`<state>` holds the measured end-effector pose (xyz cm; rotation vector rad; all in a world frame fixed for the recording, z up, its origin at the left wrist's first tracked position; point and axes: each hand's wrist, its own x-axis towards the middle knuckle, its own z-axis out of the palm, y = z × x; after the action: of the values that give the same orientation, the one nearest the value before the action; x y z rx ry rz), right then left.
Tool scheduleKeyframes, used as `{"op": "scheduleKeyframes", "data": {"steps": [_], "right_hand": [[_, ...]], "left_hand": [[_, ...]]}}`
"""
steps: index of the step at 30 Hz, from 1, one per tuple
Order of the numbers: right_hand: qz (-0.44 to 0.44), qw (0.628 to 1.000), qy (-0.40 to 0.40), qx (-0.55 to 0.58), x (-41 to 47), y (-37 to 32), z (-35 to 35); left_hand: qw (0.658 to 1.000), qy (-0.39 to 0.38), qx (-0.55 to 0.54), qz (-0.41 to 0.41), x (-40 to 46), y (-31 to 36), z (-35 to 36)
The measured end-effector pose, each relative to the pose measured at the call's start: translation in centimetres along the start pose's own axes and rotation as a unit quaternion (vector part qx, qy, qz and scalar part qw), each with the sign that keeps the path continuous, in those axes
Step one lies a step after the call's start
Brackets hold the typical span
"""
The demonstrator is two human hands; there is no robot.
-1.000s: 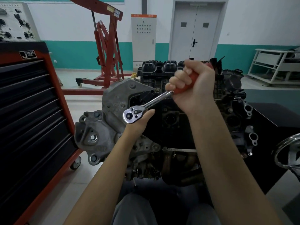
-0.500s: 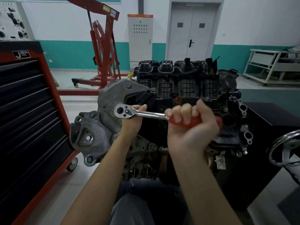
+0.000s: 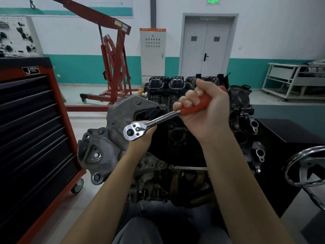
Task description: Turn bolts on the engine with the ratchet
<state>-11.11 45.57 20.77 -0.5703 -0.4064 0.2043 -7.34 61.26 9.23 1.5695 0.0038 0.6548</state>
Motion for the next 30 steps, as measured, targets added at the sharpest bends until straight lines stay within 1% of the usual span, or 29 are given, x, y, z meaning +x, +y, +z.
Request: {"op": "scheduleKeyframes", "data": {"steps": [2, 4, 7, 9, 13, 15, 18, 22, 23, 25, 27, 29, 30], "right_hand": [[-0.016, 1.000, -0.017, 0.013, -1.0, -1.1, 0.2], [-0.039, 0.998, -0.030, 0.024, -1.9, -2.5, 0.4], [-0.088, 0.996, -0.026, 0.010, -3.1, -4.6, 0.5], [-0.108, 0.994, -0.016, -0.009, -3.6, -5.7, 0.2], [-0.118, 0.993, 0.014, -0.011, -3.9, -6.5, -1.1], [-0.109, 0.994, 0.028, 0.000, -3.7, -6.5, -1.9], [-0.105, 0.993, 0.040, 0.020, -3.4, -6.1, -3.1], [-0.112, 0.989, 0.072, 0.066, -2.9, -5.3, -4.4], [-0.117, 0.987, 0.084, 0.074, -2.9, -5.1, -4.6], [-0.121, 0.979, 0.120, 0.112, -2.9, -4.9, -4.9], [-0.115, 0.964, 0.169, 0.172, -3.1, -4.8, -5.4], [-0.118, 0.950, 0.193, 0.215, -3.4, -4.9, -5.9], [-0.121, 0.946, 0.196, 0.227, -3.5, -4.8, -6.1]], "left_hand": [[1.000, -0.008, -0.007, 0.028, -0.4, 1.2, 0.4], [0.999, -0.024, -0.016, 0.027, -0.7, 2.0, 1.4], [0.995, -0.093, -0.017, 0.005, -1.3, 2.9, 3.4], [0.992, -0.124, -0.013, 0.002, -1.6, 3.5, 4.9], [0.992, -0.108, -0.057, -0.020, -1.5, 3.5, 7.0], [0.992, -0.118, -0.037, -0.030, -1.7, 3.0, 7.3], [0.995, -0.100, 0.005, -0.030, -1.8, 2.2, 7.1], [0.995, -0.096, 0.019, -0.029, -1.5, 1.8, 7.3], [0.994, -0.102, 0.025, -0.023, -1.5, 1.8, 7.4], [0.992, -0.128, 0.017, 0.016, -1.3, 1.6, 7.4], [0.981, -0.179, 0.011, 0.069, -1.3, 1.3, 7.0], [0.972, -0.204, 0.058, 0.104, -1.1, 0.8, 6.7], [0.970, -0.201, 0.083, 0.110, -1.1, 0.5, 6.8]]}}
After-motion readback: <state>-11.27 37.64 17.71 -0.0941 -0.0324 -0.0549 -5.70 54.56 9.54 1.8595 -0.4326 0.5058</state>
